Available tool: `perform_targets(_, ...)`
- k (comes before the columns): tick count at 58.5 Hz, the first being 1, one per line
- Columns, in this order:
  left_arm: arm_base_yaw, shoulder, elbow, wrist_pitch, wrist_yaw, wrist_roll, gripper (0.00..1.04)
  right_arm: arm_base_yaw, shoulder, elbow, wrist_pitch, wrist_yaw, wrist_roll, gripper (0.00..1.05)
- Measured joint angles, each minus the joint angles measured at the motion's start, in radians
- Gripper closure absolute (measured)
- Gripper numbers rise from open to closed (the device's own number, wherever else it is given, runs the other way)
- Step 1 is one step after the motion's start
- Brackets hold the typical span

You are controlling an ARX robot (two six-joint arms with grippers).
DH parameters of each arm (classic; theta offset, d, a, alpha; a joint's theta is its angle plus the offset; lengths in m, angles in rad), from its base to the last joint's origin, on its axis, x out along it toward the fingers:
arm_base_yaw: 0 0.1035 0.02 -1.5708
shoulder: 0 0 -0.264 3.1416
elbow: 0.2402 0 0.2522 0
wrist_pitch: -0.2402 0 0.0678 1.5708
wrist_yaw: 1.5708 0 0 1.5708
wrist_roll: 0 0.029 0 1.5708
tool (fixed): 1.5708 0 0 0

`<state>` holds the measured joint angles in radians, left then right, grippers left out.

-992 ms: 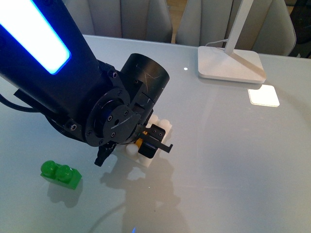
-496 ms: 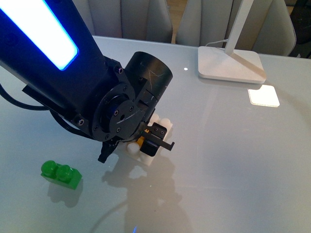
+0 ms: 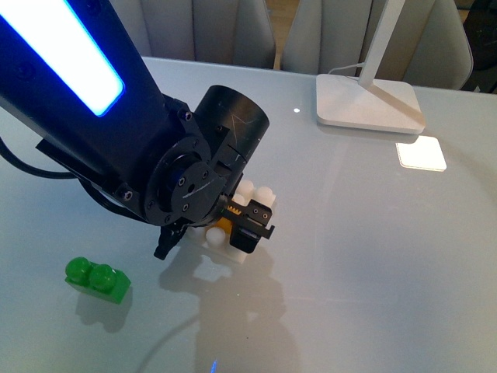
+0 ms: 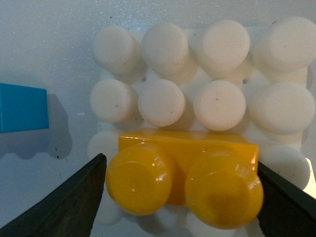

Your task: Insert yellow block into base center

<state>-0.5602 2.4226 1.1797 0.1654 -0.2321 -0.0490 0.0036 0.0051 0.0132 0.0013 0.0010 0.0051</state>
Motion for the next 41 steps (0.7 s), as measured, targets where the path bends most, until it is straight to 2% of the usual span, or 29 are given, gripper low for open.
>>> perform_targets(41,0.026,-0.136,-0.087,-0.035,0.056,0.003,0.08,0.0,0.0,0.0,0.0,0.0,0.0,0.09)
